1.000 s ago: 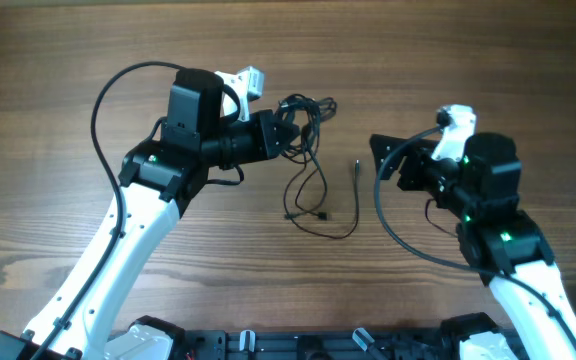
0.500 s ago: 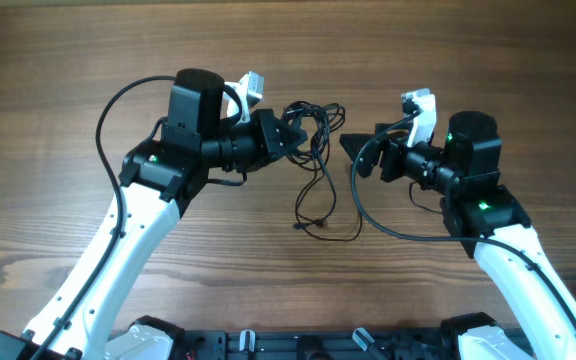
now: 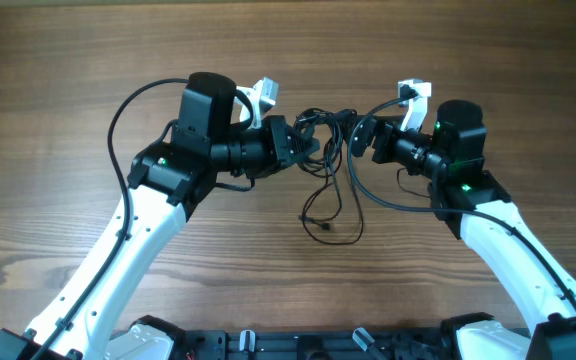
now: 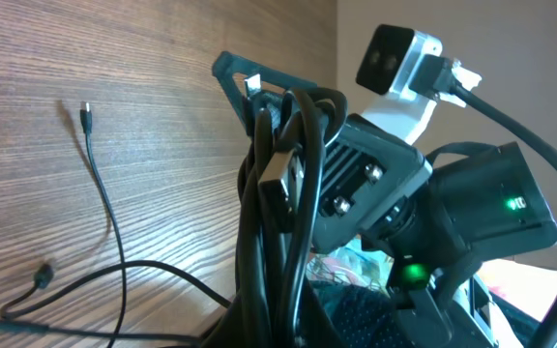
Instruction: Untangle cables
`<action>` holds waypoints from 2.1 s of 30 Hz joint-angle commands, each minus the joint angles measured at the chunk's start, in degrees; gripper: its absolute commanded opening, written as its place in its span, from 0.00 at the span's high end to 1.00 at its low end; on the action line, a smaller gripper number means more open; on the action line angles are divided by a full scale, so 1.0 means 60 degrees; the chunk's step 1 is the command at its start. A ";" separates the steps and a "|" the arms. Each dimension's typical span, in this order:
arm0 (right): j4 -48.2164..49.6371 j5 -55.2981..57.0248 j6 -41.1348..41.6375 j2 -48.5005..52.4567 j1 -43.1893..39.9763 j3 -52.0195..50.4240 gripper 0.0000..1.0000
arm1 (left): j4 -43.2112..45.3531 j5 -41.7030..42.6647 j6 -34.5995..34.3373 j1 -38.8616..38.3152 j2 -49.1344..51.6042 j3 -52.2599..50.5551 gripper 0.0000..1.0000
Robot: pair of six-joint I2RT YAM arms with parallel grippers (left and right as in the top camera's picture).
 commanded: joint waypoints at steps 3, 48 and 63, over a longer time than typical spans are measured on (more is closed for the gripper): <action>-0.0630 0.1355 -0.0120 0.0197 0.0000 0.0040 0.00 | 0.0270 0.0539 0.0073 -0.0098 -0.0018 0.0011 0.96; -0.1927 0.5406 0.0845 0.0503 0.0084 0.0040 0.00 | 0.2696 0.3719 0.2160 0.0692 -0.0164 0.0011 0.96; -0.2280 0.2805 -0.0896 0.0492 -0.2721 0.0044 0.00 | 0.1647 0.3468 0.1927 0.2441 -0.0193 0.0011 0.96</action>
